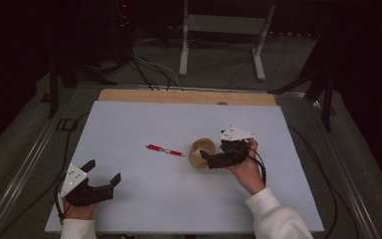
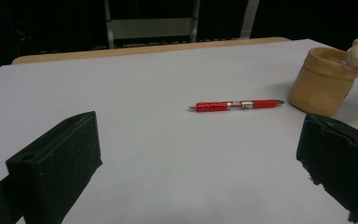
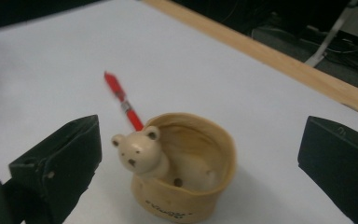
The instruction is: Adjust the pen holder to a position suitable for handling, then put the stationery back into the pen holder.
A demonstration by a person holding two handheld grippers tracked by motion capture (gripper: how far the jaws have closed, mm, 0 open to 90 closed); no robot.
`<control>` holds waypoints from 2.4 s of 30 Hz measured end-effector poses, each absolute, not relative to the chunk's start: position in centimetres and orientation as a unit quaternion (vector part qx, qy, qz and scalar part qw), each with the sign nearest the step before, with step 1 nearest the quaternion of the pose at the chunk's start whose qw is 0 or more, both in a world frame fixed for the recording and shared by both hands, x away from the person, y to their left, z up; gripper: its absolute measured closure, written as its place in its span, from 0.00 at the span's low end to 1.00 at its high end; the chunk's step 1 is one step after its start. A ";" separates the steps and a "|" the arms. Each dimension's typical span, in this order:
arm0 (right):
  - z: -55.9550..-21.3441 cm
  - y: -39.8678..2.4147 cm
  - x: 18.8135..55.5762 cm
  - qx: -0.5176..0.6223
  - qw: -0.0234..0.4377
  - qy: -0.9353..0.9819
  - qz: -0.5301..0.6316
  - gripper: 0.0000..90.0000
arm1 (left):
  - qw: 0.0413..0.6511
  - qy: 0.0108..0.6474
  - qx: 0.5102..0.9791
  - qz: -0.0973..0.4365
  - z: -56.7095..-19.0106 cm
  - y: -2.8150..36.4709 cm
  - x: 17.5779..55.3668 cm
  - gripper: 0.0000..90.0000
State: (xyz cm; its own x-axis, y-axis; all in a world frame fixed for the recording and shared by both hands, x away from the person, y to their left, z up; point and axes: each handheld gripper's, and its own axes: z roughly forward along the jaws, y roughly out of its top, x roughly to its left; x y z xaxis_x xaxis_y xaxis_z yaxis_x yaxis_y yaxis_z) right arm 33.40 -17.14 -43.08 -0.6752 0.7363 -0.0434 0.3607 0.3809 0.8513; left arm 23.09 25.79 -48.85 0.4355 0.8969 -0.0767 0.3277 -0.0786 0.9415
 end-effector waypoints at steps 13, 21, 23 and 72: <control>-44.5 -22.0 31.3 0.397 0.228 0.767 0.450 0.00 | 0.505 0.453 0.678 0.283 -48.7 26.1 23.0 0.00; -46.2 -23.7 29.5 0.406 0.233 0.751 0.467 0.00 | 0.503 0.455 0.677 0.285 -48.6 26.3 23.0 0.00; -46.5 -23.9 29.3 0.408 0.233 0.750 0.465 0.00 | 0.502 0.453 0.679 0.286 -48.5 26.3 23.0 0.00; -49.4 -27.6 27.3 0.441 0.246 0.721 0.474 0.00 | 0.476 0.382 0.751 0.251 -42.8 22.0 28.4 0.00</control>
State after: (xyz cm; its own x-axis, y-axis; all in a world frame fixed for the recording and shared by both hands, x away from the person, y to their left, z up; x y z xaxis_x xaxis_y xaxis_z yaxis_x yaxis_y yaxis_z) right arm 27.29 -27.57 -49.43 -0.4900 0.8694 0.0638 0.4036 0.1614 0.9006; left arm 28.38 22.01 -42.81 0.5819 0.8131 0.0137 0.3343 -0.2546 0.9075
